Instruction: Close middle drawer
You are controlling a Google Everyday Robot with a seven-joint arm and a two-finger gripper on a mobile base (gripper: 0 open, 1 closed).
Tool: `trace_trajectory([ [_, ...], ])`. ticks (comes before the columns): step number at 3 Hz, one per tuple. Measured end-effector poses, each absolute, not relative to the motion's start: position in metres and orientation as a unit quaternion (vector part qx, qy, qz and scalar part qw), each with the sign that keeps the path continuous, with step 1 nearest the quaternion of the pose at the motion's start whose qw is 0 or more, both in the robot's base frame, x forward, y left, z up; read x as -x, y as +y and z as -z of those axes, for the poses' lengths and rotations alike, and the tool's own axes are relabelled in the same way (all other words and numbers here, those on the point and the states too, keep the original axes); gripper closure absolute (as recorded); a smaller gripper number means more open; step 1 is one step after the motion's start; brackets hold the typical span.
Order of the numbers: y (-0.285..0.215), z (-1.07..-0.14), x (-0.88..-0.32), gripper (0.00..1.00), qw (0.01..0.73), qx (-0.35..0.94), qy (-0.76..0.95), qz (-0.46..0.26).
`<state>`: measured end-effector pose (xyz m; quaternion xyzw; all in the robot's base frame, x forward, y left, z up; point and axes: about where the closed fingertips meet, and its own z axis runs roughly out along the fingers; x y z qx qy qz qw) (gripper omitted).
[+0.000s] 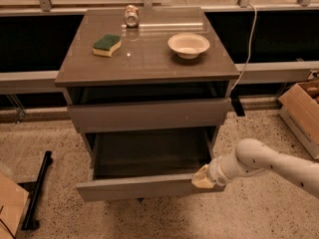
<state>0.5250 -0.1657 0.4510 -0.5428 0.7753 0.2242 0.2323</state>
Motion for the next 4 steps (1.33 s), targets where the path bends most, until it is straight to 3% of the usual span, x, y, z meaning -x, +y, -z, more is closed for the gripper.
trace_trajectory([
  [1, -0.169, -0.460, -0.557, 1.00, 0.247, 0.550, 0.772, -0.202],
  [4, -0.162, -0.429, -0.572, 1.00, 0.263, 0.539, 0.777, -0.189],
])
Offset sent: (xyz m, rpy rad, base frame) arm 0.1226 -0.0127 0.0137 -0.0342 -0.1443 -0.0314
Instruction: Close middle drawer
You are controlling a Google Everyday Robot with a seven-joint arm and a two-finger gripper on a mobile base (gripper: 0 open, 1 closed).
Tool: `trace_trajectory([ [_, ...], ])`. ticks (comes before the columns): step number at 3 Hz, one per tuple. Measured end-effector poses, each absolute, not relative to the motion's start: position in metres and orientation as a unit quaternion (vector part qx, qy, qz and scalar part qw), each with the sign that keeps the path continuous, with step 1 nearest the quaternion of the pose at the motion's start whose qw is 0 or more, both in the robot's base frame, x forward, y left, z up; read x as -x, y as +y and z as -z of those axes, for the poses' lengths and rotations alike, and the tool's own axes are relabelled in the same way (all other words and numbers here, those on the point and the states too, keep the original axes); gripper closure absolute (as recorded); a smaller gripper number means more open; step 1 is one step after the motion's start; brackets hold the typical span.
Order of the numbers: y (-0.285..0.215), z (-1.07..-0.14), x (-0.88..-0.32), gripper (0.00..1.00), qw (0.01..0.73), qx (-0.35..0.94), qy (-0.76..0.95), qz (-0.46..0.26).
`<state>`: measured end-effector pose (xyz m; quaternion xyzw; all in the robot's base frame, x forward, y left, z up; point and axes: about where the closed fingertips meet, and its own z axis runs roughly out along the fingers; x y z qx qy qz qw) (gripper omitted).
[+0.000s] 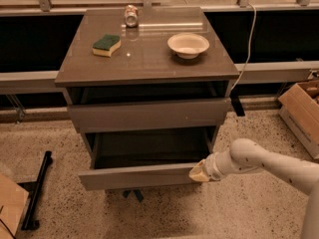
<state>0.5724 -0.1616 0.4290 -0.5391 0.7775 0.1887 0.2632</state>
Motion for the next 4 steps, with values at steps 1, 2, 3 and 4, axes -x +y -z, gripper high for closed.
trace_trajectory([
  [1, -0.162, -0.426, -0.578, 0.98, 0.268, 0.538, 0.777, -0.186],
  [2, -0.167, -0.417, -0.605, 0.75, 0.290, 0.534, 0.775, -0.171],
  [3, -0.167, -0.417, -0.605, 0.52, 0.291, 0.534, 0.775, -0.171],
  [4, -0.173, -0.416, -0.642, 0.21, 0.318, 0.529, 0.773, -0.148],
])
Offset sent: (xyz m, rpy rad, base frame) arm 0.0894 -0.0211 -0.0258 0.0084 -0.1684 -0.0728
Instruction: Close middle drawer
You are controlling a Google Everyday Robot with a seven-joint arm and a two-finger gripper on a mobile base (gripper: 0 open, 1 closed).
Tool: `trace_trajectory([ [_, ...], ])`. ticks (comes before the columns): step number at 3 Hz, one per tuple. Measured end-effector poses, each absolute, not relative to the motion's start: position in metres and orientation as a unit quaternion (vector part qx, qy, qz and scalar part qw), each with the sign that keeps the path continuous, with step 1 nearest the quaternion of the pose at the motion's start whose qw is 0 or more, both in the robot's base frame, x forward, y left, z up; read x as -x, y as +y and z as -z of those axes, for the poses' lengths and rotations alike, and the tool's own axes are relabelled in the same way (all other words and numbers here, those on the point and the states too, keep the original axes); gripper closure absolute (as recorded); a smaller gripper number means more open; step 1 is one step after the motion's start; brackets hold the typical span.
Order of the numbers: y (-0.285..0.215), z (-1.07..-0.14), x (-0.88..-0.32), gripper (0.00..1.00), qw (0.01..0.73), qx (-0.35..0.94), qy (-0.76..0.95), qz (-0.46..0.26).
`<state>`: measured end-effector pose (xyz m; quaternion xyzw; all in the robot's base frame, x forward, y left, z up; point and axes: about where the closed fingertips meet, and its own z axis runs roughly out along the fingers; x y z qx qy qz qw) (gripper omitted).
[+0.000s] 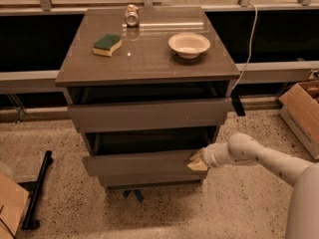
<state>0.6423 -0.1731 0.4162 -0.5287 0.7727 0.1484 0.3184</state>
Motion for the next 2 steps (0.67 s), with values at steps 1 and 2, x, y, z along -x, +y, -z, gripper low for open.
trace_trajectory([
  [1, -0.1694, -0.4142, -0.6354, 0.00, 0.313, 0.531, 0.772, -0.154],
  [2, -0.1694, -0.4142, -0.6354, 0.00, 0.313, 0.531, 0.772, -0.154],
])
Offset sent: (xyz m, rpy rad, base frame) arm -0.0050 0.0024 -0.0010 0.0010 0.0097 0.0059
